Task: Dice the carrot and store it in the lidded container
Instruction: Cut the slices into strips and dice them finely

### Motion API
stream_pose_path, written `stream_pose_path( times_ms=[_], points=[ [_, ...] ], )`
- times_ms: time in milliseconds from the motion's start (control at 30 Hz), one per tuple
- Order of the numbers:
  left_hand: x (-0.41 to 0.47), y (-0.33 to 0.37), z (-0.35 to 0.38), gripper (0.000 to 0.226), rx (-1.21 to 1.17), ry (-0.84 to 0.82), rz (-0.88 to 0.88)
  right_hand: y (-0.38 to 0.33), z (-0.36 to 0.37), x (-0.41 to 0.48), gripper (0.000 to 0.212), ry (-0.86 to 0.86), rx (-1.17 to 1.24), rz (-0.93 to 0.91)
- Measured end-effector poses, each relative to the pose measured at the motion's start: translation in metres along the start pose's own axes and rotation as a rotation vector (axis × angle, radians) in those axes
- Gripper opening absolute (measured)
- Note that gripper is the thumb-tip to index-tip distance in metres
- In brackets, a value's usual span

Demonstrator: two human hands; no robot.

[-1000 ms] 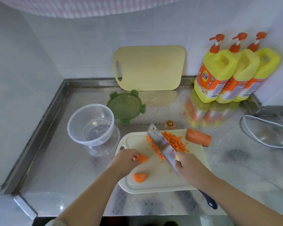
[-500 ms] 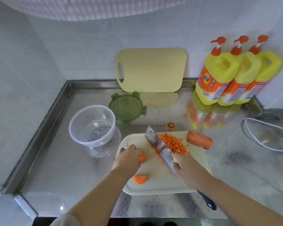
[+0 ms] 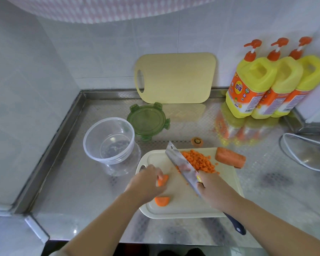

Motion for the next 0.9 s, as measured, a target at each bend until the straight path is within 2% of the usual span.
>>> stream_pose_path(
  times_ms=[67,133,233,300,367,467,533,600,833,900],
  points=[
    [-0.012,0.007,0.007,0.029,0.173,-0.178,0.138,0.001,0.0,0.002,0.024,0.018,-0.007,-0.019],
    [-0.016,0.011,0.014,0.031,0.313,-0.218,0.192,0.0,0.002,0.004,0.014,0.023,0.008,-0.033],
    [-0.015,0.015,0.022,0.035,0.424,-0.221,0.195,-0.002,0.003,0.004,0.029,0.003,0.006,-0.03],
    [-0.017,0.015,0.026,0.023,0.384,-0.238,0.204,-0.004,0.002,0.003,0.032,-0.001,0.013,-0.024],
    [-0.016,0.012,0.021,0.015,0.23,-0.227,0.185,-0.004,0.001,0.003,0.028,-0.01,0.023,-0.007],
    [-0.004,0.0,0.001,0.017,-0.123,-0.187,0.065,-0.004,-0.001,0.002,0.019,-0.028,0.0,0.02],
    [0.006,-0.007,-0.012,0.02,-0.298,-0.165,-0.025,-0.003,-0.003,0.0,0.023,-0.027,-0.018,0.033],
    [0.016,-0.009,-0.019,0.023,-0.306,-0.171,-0.039,-0.002,-0.005,0.0,0.028,-0.026,-0.012,0.046],
    [0.037,0.005,-0.019,0.025,-0.106,-0.339,0.07,-0.001,-0.006,-0.001,0.031,-0.007,0.015,0.065],
    [0.041,0.007,-0.013,0.028,-0.057,-0.341,0.095,-0.002,-0.007,-0.002,0.031,-0.009,0.015,0.067]
  ],
)
Point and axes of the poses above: each hand's wrist, its own x-axis towards the middle knuckle, its own z-axis out of the palm, y = z × x, the point moved 5 cm from there along x, towards the middle knuckle, and after that the axes turned 5 degrees about y, right-handed, at the moved point
